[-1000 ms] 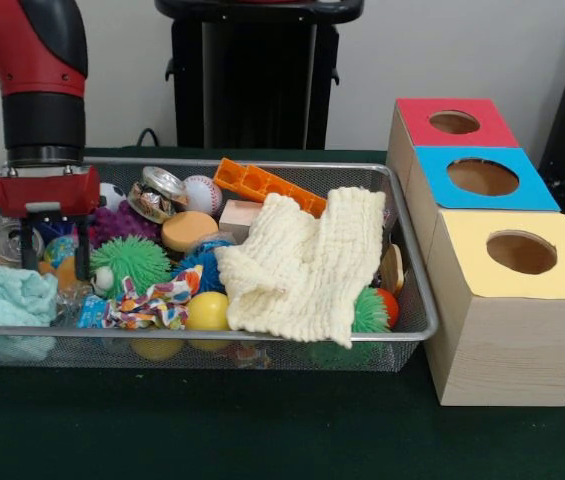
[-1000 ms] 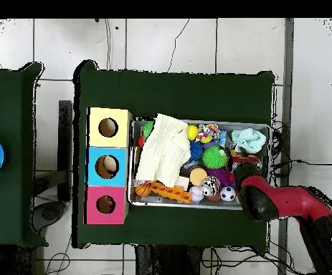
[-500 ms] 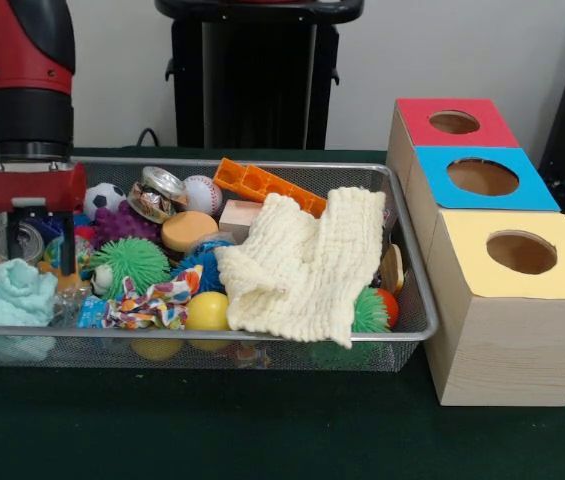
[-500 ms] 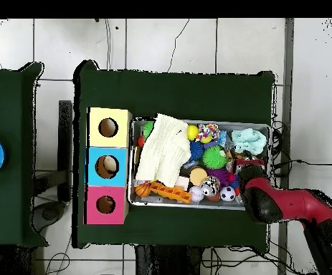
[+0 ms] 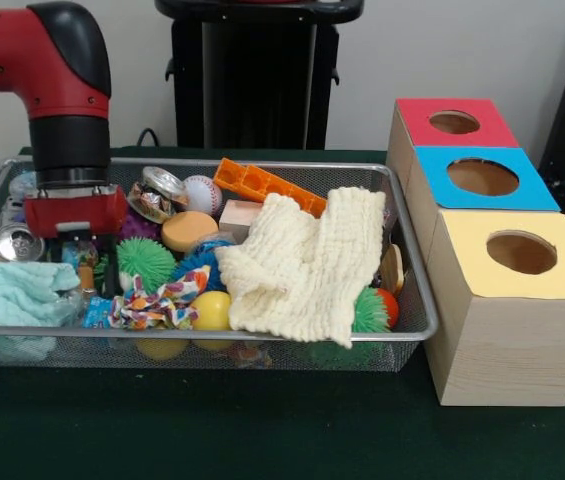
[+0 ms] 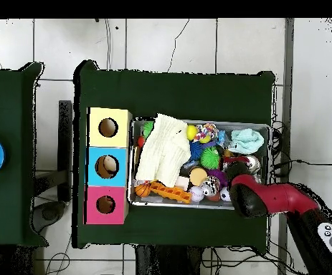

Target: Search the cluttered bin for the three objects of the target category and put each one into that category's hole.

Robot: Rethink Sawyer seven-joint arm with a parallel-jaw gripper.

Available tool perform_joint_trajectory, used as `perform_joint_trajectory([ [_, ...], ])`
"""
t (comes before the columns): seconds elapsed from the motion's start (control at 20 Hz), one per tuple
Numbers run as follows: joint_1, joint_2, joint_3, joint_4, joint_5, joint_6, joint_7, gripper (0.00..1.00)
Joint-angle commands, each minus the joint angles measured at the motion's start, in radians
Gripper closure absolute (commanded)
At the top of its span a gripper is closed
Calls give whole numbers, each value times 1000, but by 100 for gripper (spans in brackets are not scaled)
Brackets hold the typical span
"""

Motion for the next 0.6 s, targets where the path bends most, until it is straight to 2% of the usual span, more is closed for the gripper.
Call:
perform_joint_trajectory([
  [0.05,14,108,-41,-106,-71,-30,39,0],
  [0.45,-21,155,-9,-152,-117,-12,-1,0],
  [0.6,-18,143,-16,-144,-117,-9,-2,0],
])
